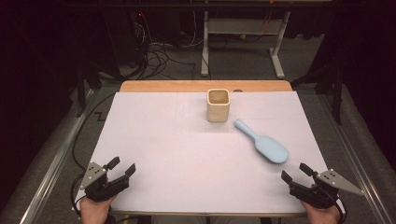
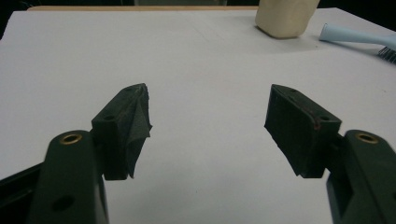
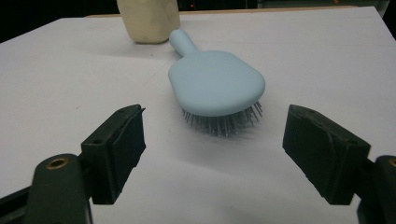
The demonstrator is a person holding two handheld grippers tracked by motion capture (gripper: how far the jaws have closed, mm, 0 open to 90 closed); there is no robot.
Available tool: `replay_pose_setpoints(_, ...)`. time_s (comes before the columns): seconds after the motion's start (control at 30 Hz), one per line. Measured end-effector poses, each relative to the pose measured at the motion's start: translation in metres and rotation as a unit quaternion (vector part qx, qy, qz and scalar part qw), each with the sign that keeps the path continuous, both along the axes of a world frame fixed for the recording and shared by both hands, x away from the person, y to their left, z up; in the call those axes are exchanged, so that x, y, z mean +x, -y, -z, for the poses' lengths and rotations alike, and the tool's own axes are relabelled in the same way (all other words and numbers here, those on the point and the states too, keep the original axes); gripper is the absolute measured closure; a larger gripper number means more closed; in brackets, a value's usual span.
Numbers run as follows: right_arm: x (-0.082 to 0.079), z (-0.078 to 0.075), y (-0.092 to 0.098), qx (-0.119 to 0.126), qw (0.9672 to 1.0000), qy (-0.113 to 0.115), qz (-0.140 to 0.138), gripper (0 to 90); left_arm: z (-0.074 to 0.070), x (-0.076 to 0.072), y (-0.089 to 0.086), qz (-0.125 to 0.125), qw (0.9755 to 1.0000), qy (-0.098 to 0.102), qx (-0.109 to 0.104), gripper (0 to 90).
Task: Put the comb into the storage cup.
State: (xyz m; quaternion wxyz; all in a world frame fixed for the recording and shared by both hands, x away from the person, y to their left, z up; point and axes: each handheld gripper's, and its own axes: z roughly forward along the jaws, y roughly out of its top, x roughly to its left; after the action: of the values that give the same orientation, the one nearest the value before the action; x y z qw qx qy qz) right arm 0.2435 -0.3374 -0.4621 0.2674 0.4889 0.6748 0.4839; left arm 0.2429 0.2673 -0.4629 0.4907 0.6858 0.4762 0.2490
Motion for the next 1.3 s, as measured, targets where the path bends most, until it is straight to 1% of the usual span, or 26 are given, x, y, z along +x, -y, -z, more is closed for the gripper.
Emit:
replay_pose_setpoints(0.13, 0.000, 0.000, 0.002, 0.002, 1.0000, -0.001, 0.002, 21.7, 0.000, 0.001, 0.001, 0.001, 1.0000, 0.001, 0.000, 31.7)
replay_pose_setpoints(0.2, 0.000, 0.000, 0.002, 0.004, 1.0000, -0.001, 0.003, 21.7, 0.000, 0.001, 0.001, 0.001, 1.0000, -0.002, 0.003, 31.7)
replay_pose_setpoints(0.33, 0.000, 0.000, 0.002, 0.007, 1.0000, -0.005, 0.003, 21.8, 0.000, 0.000, 0.000, 0.001, 1.0000, -0.001, 0.003, 31.7)
replay_pose_setpoints(0.4, -0.001, -0.001, 0.000, 0.006, 1.0000, 0.003, -0.001, 24.2, 0.000, 0.000, 0.001, 0.002, 1.0000, -0.003, -0.001, 31.8)
replay_pose_setpoints(0.47, -0.002, -0.001, 0.000, 0.007, 1.0000, 0.005, 0.000, 24.5, 0.000, 0.000, 0.002, 0.003, 1.0000, -0.003, 0.000, 31.7)
replay_pose_setpoints(0.5, -0.001, -0.001, 0.000, 0.007, 1.0000, 0.003, 0.001, 24.5, 0.000, 0.001, 0.002, 0.005, 1.0000, -0.006, 0.002, 31.7)
replay_pose_setpoints(0.6, -0.001, -0.002, 0.001, 0.012, 0.9999, 0.003, 0.002, 24.9, 0.000, 0.001, 0.003, 0.005, 1.0000, -0.005, 0.002, 31.7)
replay_pose_setpoints(0.77, -0.004, -0.005, 0.000, 0.011, 0.9999, 0.006, 0.000, 25.1, 0.000, 0.000, 0.002, 0.004, 1.0000, -0.002, 0.001, 31.6)
replay_pose_setpoints(0.8, -0.006, -0.007, 0.000, 0.012, 0.9999, 0.004, -0.004, 25.1, 0.000, -0.001, 0.001, 0.004, 1.0000, -0.002, 0.001, 31.6)
replay_pose_setpoints(0.87, -0.007, -0.009, 0.001, 0.014, 0.9999, 0.002, -0.003, 25.0, 0.000, 0.000, 0.000, 0.003, 1.0000, -0.003, 0.000, 31.6)
replay_pose_setpoints(1.0, -0.008, -0.010, 0.001, 0.012, 0.9999, -0.002, 0.001, 25.2, 0.000, 0.000, 0.001, 0.004, 1.0000, -0.002, -0.001, 31.6)
replay_pose_setpoints(1.1, -0.006, -0.012, -0.003, 0.009, 0.9999, -0.005, -0.005, 24.8, 0.000, 0.000, 0.002, 0.005, 1.0000, -0.002, 0.000, 31.6)
replay_pose_setpoints(1.13, -0.005, -0.013, -0.006, 0.004, 1.0000, 0.000, -0.008, 23.5, 0.000, 0.000, 0.002, 0.005, 1.0000, -0.002, 0.001, 31.6)
replay_pose_setpoints(1.3, -0.003, -0.016, -0.010, 0.001, 0.9999, 0.005, -0.014, 23.2, 0.000, 0.000, 0.002, 0.005, 1.0000, -0.002, 0.000, 31.6)
